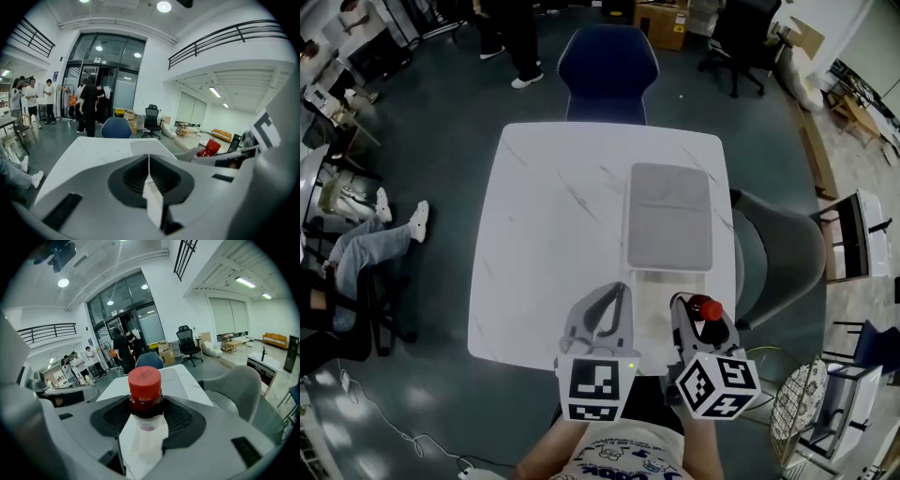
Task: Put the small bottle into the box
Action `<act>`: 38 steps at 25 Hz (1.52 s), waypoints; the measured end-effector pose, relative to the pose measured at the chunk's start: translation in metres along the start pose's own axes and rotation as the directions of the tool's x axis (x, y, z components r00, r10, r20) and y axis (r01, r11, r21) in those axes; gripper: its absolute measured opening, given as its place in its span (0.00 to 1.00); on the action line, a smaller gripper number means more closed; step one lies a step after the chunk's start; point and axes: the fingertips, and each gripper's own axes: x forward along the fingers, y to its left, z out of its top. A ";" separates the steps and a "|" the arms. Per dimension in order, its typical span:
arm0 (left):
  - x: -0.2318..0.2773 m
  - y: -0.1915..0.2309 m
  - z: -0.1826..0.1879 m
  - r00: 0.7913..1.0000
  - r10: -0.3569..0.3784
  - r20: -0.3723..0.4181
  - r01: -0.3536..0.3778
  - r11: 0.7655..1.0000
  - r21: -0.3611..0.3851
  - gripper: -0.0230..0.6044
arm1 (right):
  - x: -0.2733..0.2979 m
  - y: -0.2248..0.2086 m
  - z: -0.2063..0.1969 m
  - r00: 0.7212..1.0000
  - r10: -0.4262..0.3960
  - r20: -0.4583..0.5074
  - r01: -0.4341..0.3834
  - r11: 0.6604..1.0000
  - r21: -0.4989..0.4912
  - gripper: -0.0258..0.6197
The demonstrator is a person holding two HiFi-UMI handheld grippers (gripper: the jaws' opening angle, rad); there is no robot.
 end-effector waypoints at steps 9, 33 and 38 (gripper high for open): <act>0.032 -0.010 -0.015 0.998 -0.001 -0.070 0.000 1.000 -0.013 0.07 | 0.027 -0.020 -0.012 0.997 0.018 -0.080 -0.018 1.000 0.001 0.39; 0.070 -0.011 -0.071 0.976 0.023 -0.218 -0.037 0.997 -0.061 0.07 | 0.080 -0.034 -0.075 0.951 0.039 -0.308 -0.063 0.996 -0.067 0.39; 0.072 -0.009 -0.074 0.974 0.021 -0.225 -0.038 0.997 -0.071 0.07 | 0.085 -0.035 -0.083 0.938 0.024 -0.345 -0.056 0.995 -0.083 0.39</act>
